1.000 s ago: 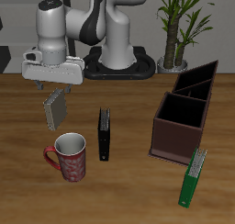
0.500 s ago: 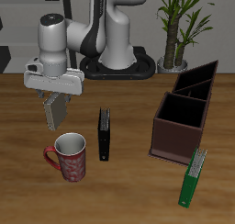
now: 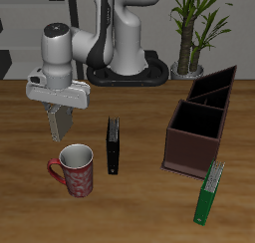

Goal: Place the yellow book into the left desk caddy's front compartment and place the green book into the left desk caddy's left compartment and place the black book into the left desk caddy's back compartment

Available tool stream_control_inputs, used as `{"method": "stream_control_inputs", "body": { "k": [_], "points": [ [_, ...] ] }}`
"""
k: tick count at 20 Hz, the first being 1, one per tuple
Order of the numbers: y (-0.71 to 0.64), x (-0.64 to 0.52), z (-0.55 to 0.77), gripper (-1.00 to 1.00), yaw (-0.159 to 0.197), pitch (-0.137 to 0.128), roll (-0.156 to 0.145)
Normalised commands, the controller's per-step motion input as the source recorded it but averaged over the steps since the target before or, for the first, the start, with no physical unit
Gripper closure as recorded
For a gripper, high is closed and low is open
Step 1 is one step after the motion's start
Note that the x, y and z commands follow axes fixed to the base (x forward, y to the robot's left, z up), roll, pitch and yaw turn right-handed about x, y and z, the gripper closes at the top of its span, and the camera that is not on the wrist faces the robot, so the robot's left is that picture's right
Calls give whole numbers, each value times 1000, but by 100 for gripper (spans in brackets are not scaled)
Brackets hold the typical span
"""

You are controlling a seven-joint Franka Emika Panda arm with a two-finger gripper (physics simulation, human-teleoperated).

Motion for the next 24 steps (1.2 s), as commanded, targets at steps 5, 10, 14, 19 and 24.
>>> {"method": "stream_control_inputs", "body": {
  "k": [5,10,14,19,24],
  "points": [
    [-15,30,-63,100,-5,14,-2],
    [119,20,50,100,-13,2,14],
    [353,-89,204,100,4,-34,35],
    [540,-149,266,100,45,-23,8],
    [731,-140,268,100,-16,-37,15]
  ]
}}
